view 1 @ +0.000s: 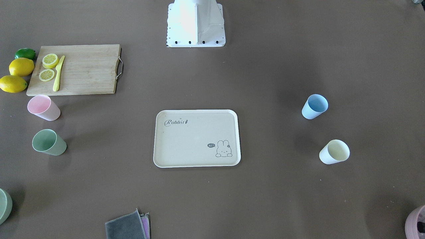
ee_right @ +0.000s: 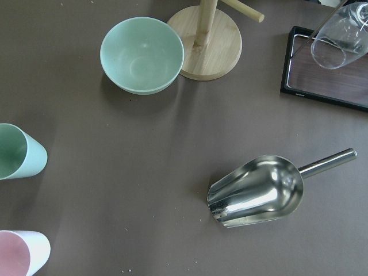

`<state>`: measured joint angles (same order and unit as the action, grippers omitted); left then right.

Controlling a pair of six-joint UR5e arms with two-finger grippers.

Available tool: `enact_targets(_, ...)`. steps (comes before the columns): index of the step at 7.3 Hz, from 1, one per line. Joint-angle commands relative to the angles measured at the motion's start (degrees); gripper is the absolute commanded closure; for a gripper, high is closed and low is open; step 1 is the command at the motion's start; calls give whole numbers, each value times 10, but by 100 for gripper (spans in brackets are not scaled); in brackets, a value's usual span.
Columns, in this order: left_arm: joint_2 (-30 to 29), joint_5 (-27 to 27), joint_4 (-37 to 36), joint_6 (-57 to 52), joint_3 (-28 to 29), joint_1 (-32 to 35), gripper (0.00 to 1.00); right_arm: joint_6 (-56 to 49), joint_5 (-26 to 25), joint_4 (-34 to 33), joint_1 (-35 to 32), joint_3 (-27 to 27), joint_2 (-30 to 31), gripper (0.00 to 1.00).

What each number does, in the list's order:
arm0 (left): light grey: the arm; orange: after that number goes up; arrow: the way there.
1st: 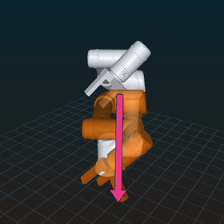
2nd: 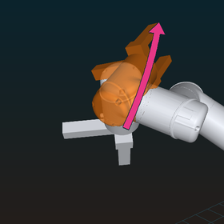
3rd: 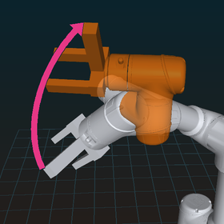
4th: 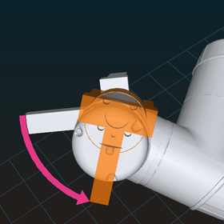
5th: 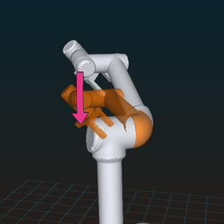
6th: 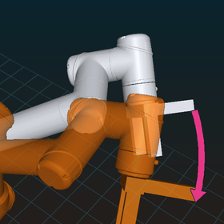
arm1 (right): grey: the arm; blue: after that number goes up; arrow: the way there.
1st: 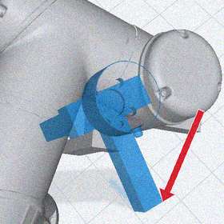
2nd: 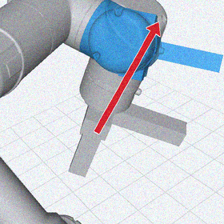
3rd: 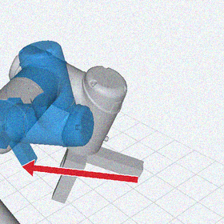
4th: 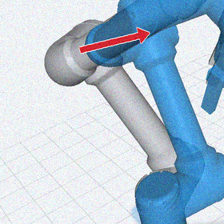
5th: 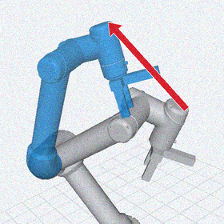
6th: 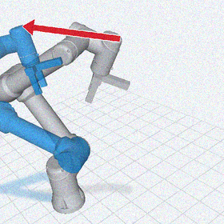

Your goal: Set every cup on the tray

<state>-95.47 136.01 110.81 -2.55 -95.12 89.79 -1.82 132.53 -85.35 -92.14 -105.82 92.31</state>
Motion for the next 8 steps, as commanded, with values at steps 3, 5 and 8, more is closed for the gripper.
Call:
enact_targets(3,-85,-1,15,156,110,-84,2,214,-2,11,103,16,-73,0)
enact_targets(5,-118,-4,76,256,162,-145,2,313,-19,11,165,15,-102,0)
enact_targets(8,-159,-60,184,394,220,-235,3,323,-36,12,185,11,-105,0)
